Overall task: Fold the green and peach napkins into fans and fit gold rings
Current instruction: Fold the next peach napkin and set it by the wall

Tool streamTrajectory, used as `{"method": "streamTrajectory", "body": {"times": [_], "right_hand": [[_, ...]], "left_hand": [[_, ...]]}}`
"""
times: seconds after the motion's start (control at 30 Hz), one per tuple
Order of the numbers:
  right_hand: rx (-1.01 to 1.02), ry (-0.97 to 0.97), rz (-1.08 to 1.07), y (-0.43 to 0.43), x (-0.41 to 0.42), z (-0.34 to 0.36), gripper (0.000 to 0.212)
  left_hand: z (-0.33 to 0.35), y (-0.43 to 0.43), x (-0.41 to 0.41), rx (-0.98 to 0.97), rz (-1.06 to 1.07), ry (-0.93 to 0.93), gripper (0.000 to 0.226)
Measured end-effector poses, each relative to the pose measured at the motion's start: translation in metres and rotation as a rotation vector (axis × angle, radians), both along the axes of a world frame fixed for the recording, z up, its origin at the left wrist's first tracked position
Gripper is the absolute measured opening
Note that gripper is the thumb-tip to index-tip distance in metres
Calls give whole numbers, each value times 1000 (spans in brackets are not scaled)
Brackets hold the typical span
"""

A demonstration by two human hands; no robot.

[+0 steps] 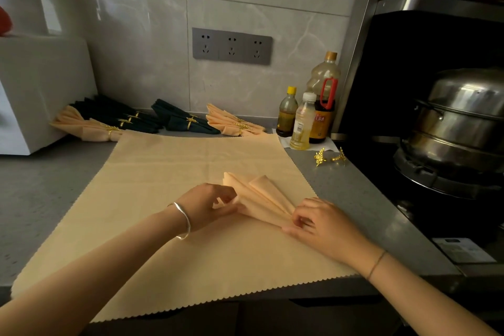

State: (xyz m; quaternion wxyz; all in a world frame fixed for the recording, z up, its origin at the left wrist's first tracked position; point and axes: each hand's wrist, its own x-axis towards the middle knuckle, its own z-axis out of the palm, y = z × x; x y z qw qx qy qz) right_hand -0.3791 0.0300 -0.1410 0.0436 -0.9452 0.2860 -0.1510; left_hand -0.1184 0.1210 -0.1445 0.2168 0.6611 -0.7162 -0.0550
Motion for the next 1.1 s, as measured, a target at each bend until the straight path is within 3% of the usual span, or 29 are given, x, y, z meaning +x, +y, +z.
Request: {"method": "streamTrajectory", "body": {"times": [0.2, 0.47, 0.5, 0.6, 0.7, 0.77, 0.87, 0.97, 1.1], "right_hand": [[67, -73, -94, -5, 13, 3, 43], [124, -69, -112, -9, 23, 7, 21], [151, -74, -103, -9, 23, 9, 22], [239, -43, -82, -14, 24, 8, 49], [245, 14, -50, -18, 27, 5, 46], [245, 40, -43, -19, 28, 5, 43], [250, 44, -42, -18, 29, 5, 41], [246, 37, -44, -14, 28, 6, 42], [49, 62, 18, -3, 27, 9, 49]], "left_hand": [[-6, -21, -6, -24, 134, 221, 25], [-14, -30, -3, 45, 168, 171, 37], [-14, -31, -3, 40, 167, 149, 37], [-11, -30, -6, -2, 206, 34, 34], [-9, -32, -9, -3, 145, -137, 60], [-9, -34, -12, 56, 38, -303, 62], [-17, -36, -16, 142, -13, -337, 100], [-22, -38, -18, 206, 8, -281, 55], [-21, -40, -15, 247, -16, -176, 48]]}}
